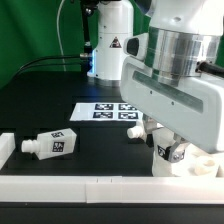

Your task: Assemble stool

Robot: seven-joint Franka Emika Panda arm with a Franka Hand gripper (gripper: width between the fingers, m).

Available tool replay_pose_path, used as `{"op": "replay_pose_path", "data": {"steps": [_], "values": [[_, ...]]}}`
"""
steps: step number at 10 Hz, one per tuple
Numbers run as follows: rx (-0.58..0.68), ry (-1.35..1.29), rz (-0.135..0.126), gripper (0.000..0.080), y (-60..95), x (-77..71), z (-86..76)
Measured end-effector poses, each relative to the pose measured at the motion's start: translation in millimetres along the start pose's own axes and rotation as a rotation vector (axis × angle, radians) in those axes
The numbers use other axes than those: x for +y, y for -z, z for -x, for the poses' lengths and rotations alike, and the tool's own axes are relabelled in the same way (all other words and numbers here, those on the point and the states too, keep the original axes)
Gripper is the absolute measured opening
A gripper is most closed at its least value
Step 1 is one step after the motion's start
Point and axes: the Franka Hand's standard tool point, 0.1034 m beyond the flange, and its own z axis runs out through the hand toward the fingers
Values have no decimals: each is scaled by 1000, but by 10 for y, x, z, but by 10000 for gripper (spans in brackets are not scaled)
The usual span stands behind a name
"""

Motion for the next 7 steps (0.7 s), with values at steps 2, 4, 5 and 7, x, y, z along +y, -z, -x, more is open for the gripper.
{"op": "replay_pose_path", "data": {"steps": [2,4,5,7], "values": [[14,-287,11,340,-43,163,-31],[39,-488,20,341,-33,268,9],[59,-586,33,341,-34,331,27],[74,-647,41,342,-32,370,51]]}}
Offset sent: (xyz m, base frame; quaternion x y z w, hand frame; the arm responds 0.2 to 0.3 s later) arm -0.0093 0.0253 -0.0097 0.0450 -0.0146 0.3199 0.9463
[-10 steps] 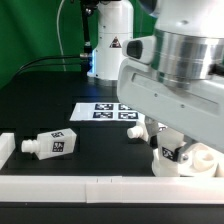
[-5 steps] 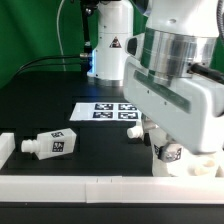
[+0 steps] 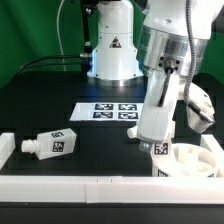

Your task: Assemble stool

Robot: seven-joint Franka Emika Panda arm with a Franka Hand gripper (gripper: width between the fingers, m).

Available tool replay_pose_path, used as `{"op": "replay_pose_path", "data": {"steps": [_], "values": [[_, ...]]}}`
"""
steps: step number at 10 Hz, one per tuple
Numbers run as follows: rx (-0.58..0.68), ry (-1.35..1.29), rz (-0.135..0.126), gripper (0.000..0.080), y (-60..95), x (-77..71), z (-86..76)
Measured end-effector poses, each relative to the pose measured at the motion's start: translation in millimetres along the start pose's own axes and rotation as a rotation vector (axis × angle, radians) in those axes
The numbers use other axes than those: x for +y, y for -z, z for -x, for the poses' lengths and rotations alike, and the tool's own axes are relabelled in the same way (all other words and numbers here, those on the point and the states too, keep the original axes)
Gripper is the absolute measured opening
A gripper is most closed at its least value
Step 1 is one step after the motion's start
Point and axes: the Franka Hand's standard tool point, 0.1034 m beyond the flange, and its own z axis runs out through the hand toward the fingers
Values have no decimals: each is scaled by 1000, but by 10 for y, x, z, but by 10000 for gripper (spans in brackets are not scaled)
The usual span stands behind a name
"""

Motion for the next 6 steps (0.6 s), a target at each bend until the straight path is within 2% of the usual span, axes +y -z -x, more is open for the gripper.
{"op": "replay_pose_path", "data": {"steps": [1,2,3,4,5,6], "values": [[-13,-46,5,342,-7,9,25],[-19,-14,6,445,-11,14,43],[-22,-4,-8,584,21,-7,70],[-39,23,-50,632,133,-55,146],[-55,45,-79,644,243,-17,193],[-71,90,-81,644,383,64,220]]}}
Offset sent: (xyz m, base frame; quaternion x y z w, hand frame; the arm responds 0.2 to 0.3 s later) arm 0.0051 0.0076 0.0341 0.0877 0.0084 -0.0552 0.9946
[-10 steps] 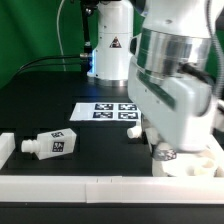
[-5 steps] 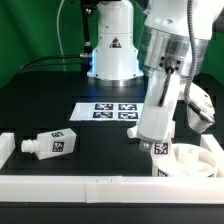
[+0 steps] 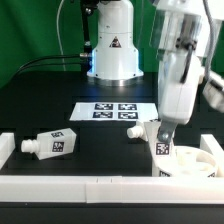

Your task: Assemble stool

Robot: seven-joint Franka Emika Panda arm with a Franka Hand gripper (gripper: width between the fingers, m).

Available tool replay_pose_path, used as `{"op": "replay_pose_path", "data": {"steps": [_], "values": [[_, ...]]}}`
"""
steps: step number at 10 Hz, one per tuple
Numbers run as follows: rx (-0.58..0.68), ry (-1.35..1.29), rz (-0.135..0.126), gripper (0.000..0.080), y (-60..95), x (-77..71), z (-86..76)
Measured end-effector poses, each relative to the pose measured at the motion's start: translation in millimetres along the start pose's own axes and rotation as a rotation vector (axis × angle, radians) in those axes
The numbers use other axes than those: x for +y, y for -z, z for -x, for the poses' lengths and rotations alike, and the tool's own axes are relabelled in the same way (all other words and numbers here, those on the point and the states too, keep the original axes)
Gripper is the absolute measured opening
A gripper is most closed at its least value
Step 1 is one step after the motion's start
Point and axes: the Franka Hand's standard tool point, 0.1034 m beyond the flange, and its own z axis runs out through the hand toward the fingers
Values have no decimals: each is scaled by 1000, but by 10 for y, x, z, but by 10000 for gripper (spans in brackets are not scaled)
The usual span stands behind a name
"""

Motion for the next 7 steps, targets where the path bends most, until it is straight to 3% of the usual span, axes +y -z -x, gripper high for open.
{"op": "replay_pose_path", "data": {"steps": [2,6,7], "values": [[-25,52,26,648,263,57,30],[-19,305,22,649,180,66,24],[-47,373,-44,649,178,83,8]]}}
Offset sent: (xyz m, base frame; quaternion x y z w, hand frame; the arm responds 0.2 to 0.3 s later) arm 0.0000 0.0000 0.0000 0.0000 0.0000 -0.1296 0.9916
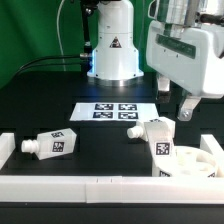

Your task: Assemble stool

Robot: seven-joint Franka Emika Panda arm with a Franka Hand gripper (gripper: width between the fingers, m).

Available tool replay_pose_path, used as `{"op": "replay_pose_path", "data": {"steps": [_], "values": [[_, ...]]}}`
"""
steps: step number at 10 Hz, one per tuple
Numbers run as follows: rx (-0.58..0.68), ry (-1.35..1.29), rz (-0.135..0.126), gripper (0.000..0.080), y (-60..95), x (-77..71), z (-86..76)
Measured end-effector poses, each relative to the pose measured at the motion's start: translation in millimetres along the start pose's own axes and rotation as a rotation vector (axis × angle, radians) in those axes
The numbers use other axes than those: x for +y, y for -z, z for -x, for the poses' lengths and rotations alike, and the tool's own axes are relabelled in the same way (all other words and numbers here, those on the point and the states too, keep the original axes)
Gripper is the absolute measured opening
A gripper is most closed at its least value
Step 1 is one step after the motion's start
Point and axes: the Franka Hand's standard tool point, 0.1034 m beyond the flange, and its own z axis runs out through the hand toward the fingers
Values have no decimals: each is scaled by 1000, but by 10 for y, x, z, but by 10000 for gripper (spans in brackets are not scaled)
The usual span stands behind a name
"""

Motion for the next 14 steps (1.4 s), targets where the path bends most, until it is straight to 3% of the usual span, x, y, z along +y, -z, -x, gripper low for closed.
{"op": "replay_pose_path", "data": {"steps": [1,2,3,9,10,12,14], "values": [[-26,82,-27,649,-11,203,39],[-52,136,-30,649,-23,389,93],[-63,237,-28,649,-26,469,103],[-66,299,-36,649,-47,477,101],[-103,284,-78,649,-95,585,15],[-150,338,-87,649,-225,786,-47],[-148,449,-86,649,-253,799,-11]]}}
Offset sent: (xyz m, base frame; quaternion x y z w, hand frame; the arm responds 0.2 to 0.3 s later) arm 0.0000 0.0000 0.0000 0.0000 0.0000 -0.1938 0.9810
